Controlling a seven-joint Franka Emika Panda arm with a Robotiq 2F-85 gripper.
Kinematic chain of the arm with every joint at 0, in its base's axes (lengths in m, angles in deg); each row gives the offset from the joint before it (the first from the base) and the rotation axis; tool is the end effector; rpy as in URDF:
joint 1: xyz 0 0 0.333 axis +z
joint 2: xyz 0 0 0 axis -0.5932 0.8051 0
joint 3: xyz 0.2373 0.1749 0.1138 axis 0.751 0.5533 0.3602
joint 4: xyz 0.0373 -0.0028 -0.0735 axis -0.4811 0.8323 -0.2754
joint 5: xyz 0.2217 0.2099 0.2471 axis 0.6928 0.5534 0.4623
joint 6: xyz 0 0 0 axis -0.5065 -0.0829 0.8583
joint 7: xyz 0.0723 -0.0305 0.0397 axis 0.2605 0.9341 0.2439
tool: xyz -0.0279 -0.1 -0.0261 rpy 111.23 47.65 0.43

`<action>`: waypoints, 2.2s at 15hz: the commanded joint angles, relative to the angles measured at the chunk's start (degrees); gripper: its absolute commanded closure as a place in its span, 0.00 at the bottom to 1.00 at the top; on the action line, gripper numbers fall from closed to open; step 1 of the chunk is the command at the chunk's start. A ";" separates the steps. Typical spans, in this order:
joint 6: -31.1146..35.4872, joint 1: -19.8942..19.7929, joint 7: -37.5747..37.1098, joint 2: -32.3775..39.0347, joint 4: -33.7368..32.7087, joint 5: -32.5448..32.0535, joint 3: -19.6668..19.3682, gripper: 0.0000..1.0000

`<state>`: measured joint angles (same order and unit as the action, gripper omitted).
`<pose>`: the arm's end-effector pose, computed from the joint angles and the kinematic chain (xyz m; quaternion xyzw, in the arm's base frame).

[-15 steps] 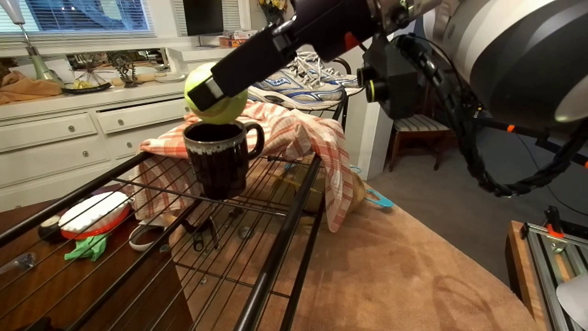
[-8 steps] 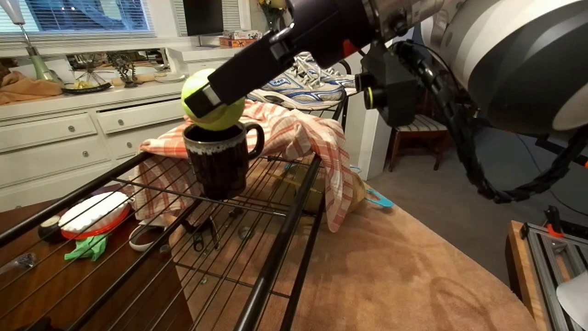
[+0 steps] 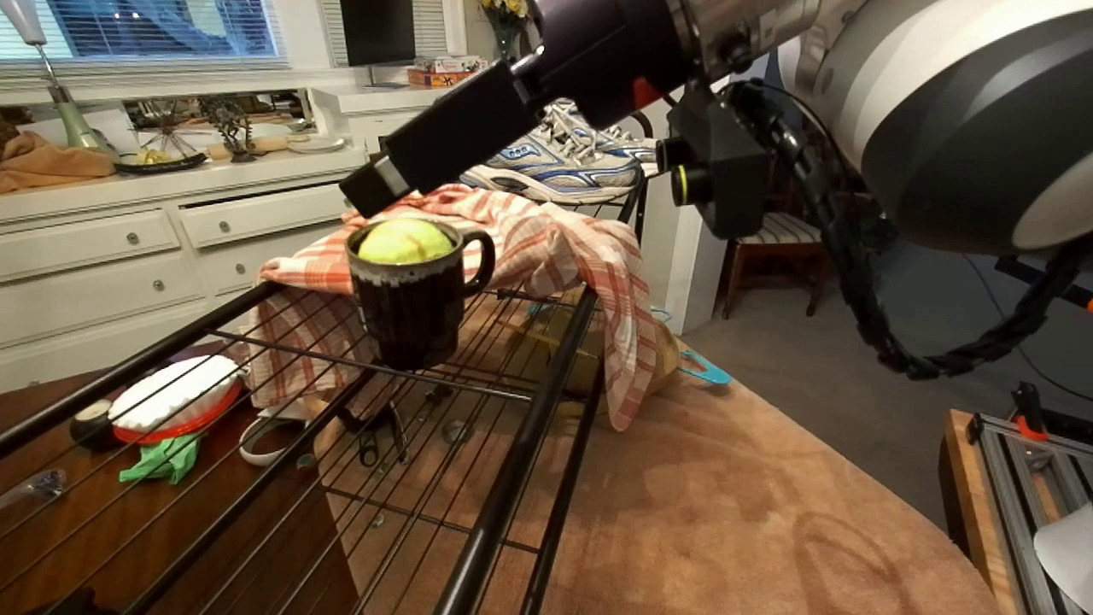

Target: Place the tennis ball in the brown mug.

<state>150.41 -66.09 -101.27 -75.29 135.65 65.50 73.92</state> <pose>0.4724 0.2983 0.5137 -0.8380 -0.2111 -0.4916 0.1071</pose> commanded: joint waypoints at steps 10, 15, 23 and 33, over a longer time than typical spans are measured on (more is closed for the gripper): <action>-19.21 -0.90 0.58 -10.04 -3.72 1.24 4.38 0.00; -41.46 7.03 6.21 -15.63 -9.52 6.15 -3.36 0.00; -55.62 35.72 17.04 -18.27 -10.76 16.15 -33.06 0.00; -55.34 42.35 22.84 -21.00 -10.05 19.53 -42.18 0.00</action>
<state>95.24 -23.91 -78.27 -96.43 125.84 85.22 31.85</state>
